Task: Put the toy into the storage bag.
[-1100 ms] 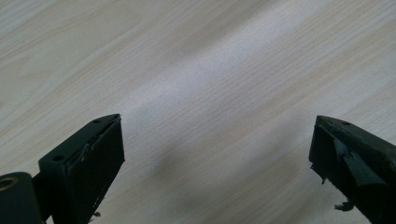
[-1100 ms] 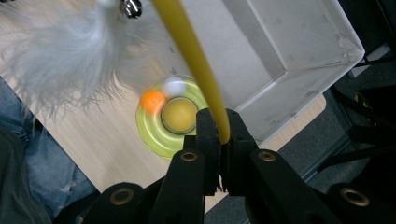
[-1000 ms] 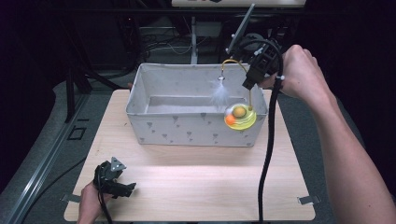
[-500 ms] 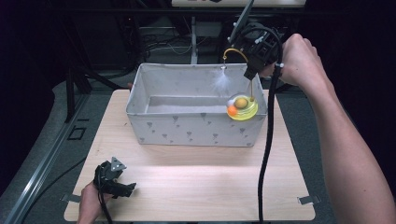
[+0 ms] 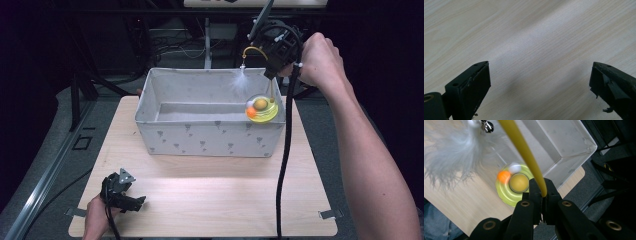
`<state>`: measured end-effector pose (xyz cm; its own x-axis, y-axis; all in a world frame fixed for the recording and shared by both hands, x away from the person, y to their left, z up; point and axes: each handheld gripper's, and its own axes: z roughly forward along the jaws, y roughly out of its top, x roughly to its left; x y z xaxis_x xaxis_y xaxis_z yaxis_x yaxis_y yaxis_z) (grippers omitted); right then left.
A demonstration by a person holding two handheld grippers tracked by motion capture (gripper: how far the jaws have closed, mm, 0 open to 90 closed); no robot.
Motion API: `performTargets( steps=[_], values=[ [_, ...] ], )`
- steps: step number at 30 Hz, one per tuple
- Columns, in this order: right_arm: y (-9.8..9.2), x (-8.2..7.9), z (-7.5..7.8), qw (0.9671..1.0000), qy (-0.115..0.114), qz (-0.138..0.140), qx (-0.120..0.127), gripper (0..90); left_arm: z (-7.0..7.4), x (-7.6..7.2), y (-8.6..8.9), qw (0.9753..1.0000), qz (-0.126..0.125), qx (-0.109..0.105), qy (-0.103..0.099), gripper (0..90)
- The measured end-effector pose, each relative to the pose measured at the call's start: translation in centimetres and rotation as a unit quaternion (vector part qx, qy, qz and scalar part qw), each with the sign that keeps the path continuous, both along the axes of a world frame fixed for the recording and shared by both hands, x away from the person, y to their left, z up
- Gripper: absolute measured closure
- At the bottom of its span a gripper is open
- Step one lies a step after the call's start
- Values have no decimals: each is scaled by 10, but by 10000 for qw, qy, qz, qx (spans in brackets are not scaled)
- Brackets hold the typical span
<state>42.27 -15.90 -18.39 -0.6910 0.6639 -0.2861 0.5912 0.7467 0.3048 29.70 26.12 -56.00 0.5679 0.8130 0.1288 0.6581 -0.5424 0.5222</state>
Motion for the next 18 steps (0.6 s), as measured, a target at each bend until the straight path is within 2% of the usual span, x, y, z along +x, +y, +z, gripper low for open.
performTargets(
  steps=[2,8,9,12,18],
  values=[
    [-2,3,0,10000,12,-28,-40,876,0,0,0,10000,7,-6,-6,36],
    [-8,12,-2,9999,-40,-159,28,876,0,0,0,10000,-6,9,-3,36],
    [-9,14,-4,9997,-69,-197,100,876,0,0,0,10000,-4,9,-4,37],
    [-11,18,-4,9997,-62,-227,51,876,0,0,0,10000,7,-8,-11,37],
    [-14,26,-8,9995,-84,-301,107,876,0,0,0,10000,-12,10,1,37]
  ],
)
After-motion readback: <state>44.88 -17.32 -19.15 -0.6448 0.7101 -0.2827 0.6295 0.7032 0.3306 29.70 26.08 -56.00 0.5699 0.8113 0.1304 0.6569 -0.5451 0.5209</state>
